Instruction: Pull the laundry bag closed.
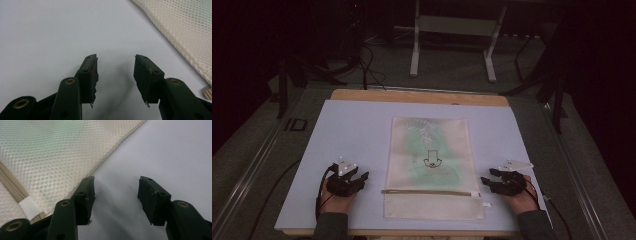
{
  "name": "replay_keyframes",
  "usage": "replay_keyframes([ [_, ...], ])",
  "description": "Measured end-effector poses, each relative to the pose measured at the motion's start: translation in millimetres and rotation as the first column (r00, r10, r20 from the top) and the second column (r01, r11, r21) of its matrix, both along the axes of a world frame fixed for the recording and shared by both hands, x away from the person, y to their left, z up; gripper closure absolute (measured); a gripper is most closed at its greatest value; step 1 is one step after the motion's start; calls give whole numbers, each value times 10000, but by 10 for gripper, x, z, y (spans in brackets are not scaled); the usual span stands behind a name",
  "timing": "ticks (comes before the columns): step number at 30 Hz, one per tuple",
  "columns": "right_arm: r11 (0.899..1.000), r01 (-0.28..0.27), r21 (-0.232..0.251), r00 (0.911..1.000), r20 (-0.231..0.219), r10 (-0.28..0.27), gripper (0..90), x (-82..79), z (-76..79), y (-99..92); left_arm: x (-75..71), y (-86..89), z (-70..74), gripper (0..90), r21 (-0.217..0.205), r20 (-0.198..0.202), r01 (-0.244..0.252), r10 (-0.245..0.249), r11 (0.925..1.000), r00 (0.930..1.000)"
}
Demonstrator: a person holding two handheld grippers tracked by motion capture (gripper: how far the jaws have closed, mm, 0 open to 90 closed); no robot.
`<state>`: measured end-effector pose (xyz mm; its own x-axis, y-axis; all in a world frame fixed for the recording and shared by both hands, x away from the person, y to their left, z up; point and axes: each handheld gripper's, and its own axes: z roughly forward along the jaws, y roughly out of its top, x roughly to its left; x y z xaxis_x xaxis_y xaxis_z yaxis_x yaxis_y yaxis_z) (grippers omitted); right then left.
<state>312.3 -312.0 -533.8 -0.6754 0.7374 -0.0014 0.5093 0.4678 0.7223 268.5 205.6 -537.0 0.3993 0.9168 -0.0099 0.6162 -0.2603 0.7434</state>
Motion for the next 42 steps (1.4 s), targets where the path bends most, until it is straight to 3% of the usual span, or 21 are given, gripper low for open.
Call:
replay_keyframes([
  [4, 10000, -27, -15, 10000, -27, 27, 503, -6, 6, 3, 4, -18, -6, 532, 91, -24, 205, -205, 9997, 9998],
  [6, 9995, -112, 280, 9999, -108, 115, 536, -10, 42, 16, 6, -32, -11, 536, 163, -44, 368, -367, 9992, 9993],
  [13, 9989, -430, -187, 9990, -92, 429, 547, -19, 64, 83, -2, -34, -5, 537, 92, 2, 547, -547, 9985, 9985],
  [18, 9980, -578, -259, 9983, 5, 578, 564, -46, 127, 133, 11, -30, -14, 537, -127, -159, 627, -629, 9980, 9979],
  [33, 9917, -1242, -331, 9922, -93, 1240, 598, -92, 231, 321, 4, -43, -14, 537, -190, -247, 795, -799, 9967, 9965],
  [42, 9819, -1778, -657, 9841, -128, 1774, 597, -102, 311, 425, -1, -48, -13, 536, -189, -282, 811, -816, 9965, 9963],
])
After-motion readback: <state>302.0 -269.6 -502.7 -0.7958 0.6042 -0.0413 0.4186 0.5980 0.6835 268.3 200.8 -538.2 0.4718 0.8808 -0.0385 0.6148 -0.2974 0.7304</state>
